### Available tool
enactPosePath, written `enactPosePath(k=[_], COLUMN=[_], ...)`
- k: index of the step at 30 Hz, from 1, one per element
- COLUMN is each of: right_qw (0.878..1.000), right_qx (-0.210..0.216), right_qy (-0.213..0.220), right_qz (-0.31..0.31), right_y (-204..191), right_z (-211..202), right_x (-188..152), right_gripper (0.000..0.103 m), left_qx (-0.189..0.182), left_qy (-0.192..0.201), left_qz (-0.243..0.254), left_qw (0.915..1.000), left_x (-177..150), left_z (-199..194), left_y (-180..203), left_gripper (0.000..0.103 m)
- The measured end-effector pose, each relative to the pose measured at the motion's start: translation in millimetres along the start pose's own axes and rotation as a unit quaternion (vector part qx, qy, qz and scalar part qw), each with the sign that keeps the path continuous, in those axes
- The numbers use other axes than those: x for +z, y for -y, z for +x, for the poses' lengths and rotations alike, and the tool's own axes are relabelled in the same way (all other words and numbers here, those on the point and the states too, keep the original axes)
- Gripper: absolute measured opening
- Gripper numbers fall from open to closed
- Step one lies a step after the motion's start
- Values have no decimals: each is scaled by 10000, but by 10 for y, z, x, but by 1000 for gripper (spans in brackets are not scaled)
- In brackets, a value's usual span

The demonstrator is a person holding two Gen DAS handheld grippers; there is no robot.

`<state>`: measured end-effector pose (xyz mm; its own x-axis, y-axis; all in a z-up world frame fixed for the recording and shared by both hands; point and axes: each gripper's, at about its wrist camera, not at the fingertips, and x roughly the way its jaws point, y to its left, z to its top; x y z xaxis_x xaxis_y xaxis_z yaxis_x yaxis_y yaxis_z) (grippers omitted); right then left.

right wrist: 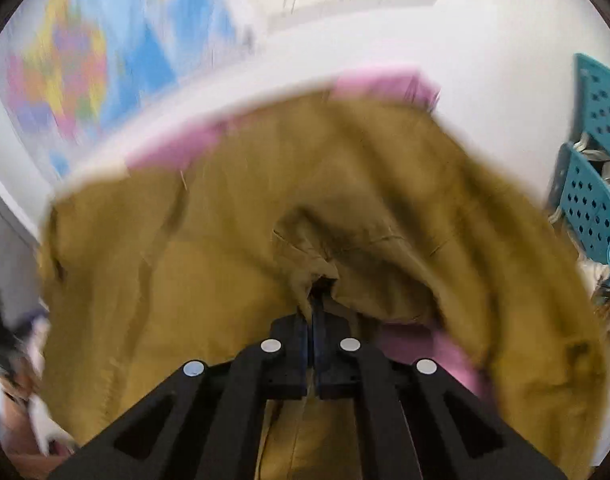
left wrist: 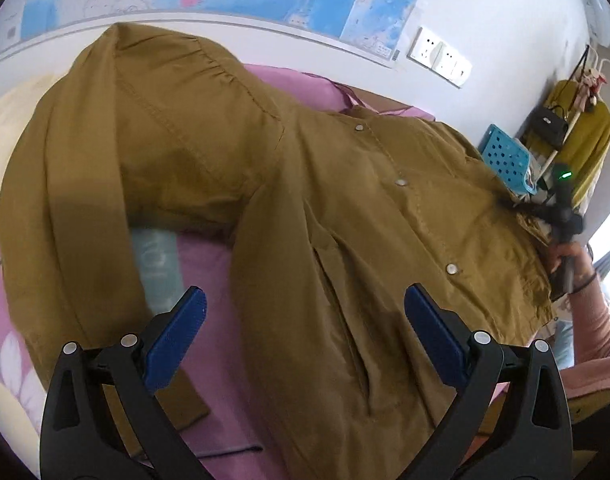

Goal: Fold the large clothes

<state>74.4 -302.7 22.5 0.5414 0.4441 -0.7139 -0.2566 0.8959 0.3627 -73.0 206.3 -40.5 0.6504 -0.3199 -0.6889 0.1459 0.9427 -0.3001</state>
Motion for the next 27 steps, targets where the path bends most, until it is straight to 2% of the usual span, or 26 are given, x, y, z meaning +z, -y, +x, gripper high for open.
enactPosePath(k=[2,3,5,7,10,12,13,14,15,16,17,18,19,20,21,22,23,24,27], right_qw=[9988,9986,9980,9973,9959,9957,9956,9955,9957,9959,9959,9954,9944,9936,9927,9925,9899,9884,9830], right_qx=[-21,-72,-83,-245,-105,-31,50,80,62,70,97,144,246,333,427,481,732,876,1588], right_qy=[380,357,-35,-330,-375,-384,-440,-477,-501,-514,-539,-627,-733,-804,-912,-935,-990,-983,-577], right_qz=[296,387,633,614,813,839,830,816,776,739,727,716,725,724,663,623,699,751,724], right_y=[188,287,431,463,520,514,503,492,468,444,382,362,353,339,301,280,270,248,28], right_z=[-219,-201,17,180,294,274,243,234,201,159,178,162,162,164,182,184,193,182,-63], right_x=[28,20,-52,-212,-260,-258,-275,-300,-334,-375,-367,-427,-500,-527,-594,-633,-669,-677,-626], right_gripper=[1,1,1,2,3,7,12,32,61,71,77,77,77,76,54,36,6,5,4], left_qx=[-14,-13,-154,-367,-544,-469,-464,-431,-373,-313,-227,-64,85,7,-130,-174,-150,-114,84], left_qy=[-29,-47,-133,-263,-468,-515,-532,-594,-675,-729,-722,-690,-718,-748,-702,-629,-528,-425,-7], left_qz=[35,27,-95,-329,-644,-737,-771,-856,-907,-909,-830,-696,-510,-535,-599,-613,-635,-675,-711], left_qw=[10000,10000,9997,9984,9953,9948,9945,9936,9929,9927,9937,9952,9961,9958,9957,9960,9965,9968,9974], left_x=[9,37,82,87,113,145,166,186,191,187,185,204,198,189,181,186,200,225,342], left_z=[49,76,163,249,442,559,607,684,750,805,838,858,869,860,809,755,687,608,260], left_y=[17,4,-89,-174,-240,-254,-259,-273,-277,-258,-224,-185,-121,-105,-102,-102,-110,-131,-112], left_gripper=[97,97,98,98,98,98,98,97,97,96,87,64,50,29,15,12,11,10,8])
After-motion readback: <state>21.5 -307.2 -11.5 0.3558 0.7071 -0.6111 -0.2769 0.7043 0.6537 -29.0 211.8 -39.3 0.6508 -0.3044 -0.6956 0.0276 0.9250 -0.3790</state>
